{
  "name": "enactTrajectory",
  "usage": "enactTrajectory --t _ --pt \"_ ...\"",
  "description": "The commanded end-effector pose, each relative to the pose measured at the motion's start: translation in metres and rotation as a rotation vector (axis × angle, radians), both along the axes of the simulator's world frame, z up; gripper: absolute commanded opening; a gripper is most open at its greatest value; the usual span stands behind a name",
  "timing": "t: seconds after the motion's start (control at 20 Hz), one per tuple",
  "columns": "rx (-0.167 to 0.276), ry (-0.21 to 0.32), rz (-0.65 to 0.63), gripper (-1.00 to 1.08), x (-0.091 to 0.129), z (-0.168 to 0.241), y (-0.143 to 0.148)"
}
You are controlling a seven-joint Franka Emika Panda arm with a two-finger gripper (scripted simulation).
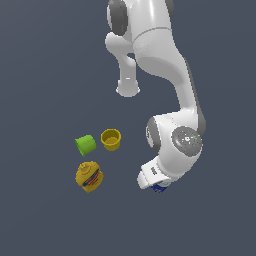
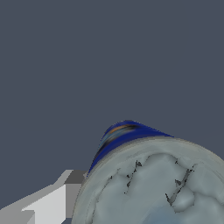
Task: Pick up a designated object from a clutter of objects.
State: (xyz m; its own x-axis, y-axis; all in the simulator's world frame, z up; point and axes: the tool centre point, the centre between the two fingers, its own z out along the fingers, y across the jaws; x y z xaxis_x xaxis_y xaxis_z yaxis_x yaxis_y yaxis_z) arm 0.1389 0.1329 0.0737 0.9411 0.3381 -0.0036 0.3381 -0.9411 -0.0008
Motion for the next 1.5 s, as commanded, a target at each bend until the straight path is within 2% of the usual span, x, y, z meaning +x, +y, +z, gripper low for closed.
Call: enactTrajectory --t 0.0,0.6,1.45 --pt "0.0 -0.002 -0.001 -1.0 -0.001 0.003 -0.002" --pt "-0.001 -0.002 -0.001 -1.0 -0.03 0.043 -0.022" --pt "0.0 -0.003 -0.001 -1.0 -0.113 0.159 -0.083"
